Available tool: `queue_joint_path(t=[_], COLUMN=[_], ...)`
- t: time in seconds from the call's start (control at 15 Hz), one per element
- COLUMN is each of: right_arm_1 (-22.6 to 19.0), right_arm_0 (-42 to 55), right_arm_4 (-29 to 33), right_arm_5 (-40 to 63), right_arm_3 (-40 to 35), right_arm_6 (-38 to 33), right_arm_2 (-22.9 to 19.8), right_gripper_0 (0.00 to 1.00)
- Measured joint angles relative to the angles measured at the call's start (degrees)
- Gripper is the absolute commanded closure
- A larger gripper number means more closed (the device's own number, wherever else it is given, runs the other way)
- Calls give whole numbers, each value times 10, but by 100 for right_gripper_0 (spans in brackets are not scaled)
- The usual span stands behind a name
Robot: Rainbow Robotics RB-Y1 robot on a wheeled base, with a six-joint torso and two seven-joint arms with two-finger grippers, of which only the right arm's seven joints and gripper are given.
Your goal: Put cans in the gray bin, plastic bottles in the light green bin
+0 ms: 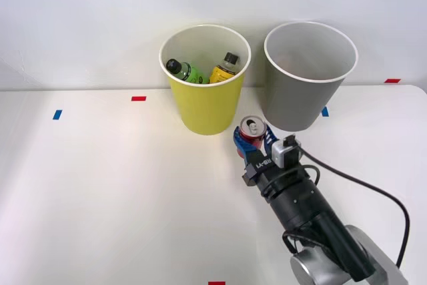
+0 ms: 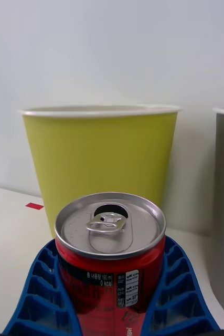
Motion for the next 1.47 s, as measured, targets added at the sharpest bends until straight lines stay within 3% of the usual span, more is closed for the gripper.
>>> queue_joint_path(t=[0.13,0.4,0.73,1.07,1.47], right_arm_1=[-16,-22,-4,30,24], right_arm_0=[19,23,-19,-133,-215], right_arm_4=[-3,-10,-27,-39,-48], right_arm_5=[46,51,69,216,374], right_arm_3=[-63,-116,-158,-159,-159], right_arm_6=[-39,-58,-81,-97,-114], right_arm_2=[-14,-40,-66,-141,-217], right_gripper_0=[85,86,86,87,87])
